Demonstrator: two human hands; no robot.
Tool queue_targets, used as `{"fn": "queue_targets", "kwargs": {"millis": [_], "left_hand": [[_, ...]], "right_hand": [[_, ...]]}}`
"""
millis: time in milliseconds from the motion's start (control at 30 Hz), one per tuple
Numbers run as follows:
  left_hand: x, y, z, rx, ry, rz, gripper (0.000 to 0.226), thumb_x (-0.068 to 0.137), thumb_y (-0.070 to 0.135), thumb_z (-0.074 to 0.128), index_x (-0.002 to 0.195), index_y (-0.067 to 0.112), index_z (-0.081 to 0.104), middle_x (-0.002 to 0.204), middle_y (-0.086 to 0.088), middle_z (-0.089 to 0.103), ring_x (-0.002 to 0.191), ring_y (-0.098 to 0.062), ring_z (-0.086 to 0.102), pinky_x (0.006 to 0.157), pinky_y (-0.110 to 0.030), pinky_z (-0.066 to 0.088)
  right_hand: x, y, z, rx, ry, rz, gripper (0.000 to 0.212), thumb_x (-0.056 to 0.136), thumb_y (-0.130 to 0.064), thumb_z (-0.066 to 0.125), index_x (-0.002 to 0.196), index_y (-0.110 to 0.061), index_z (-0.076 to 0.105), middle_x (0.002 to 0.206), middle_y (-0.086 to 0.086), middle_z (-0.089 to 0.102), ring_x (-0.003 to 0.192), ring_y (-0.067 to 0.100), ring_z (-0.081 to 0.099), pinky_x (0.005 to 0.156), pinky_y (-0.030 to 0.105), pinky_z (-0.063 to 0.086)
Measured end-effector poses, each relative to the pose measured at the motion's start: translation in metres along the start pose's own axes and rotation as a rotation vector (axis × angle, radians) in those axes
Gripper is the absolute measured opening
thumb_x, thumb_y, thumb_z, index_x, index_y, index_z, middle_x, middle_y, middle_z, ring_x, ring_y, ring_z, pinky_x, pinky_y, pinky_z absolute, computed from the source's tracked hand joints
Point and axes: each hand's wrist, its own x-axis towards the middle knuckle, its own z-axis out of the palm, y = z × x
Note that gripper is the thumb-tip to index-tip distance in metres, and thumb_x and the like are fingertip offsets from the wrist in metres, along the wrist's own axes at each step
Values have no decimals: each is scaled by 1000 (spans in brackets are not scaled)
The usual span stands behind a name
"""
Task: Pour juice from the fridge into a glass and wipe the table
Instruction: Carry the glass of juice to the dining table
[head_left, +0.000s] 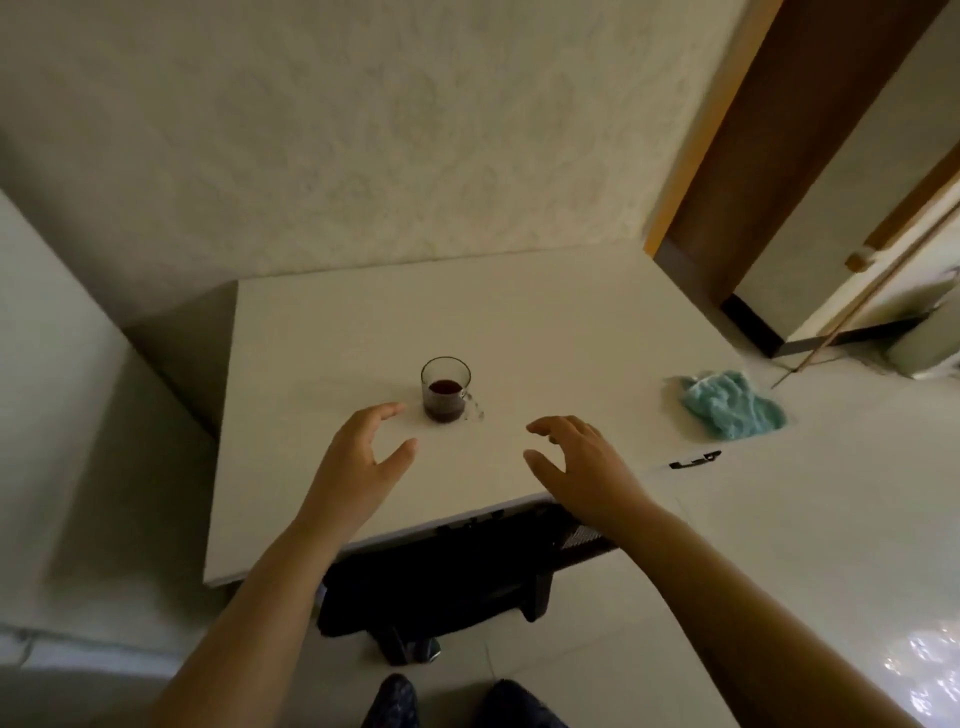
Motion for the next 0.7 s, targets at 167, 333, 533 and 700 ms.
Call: {"fn": "queue_targets", "kwargs": {"millis": [167,333,533,700], "left_hand": [[46,-16,34,38,68,-144,55,87,22,65,137,14,44,140,-1,47,130,-15,40,103,-24,30],[91,-45,62,108,46,-217,68,82,18,71,141,11,38,145,-6,41,134,-22,36,110,-33,29],[139,-71,88,77,30,-158,61,67,29,75,119,25,45,126,-12,56,111,-17,47,86,-31,36],[159,-106,99,42,-128,-276,98,67,36,83,146,16,28,150,-2,36,137,-17,33,108,-28,27]], "right_hand": [[79,33,2,-28,-92,-94,37,91,-38,48,126,-25,49,128,-2,54,114,16,48,95,31,36],[147,53,26,-56,-179,-88,41,90,-34,52,129,-23,46,128,1,54,115,19,48,96,34,38],[204,77,65,-60,-292,-81,56,87,-39,57,137,-23,37,137,3,47,124,21,42,101,37,36],[211,92,97,27,-412,-60,77,81,-56,58,144,-29,21,150,-2,31,134,19,31,105,37,29]]}}
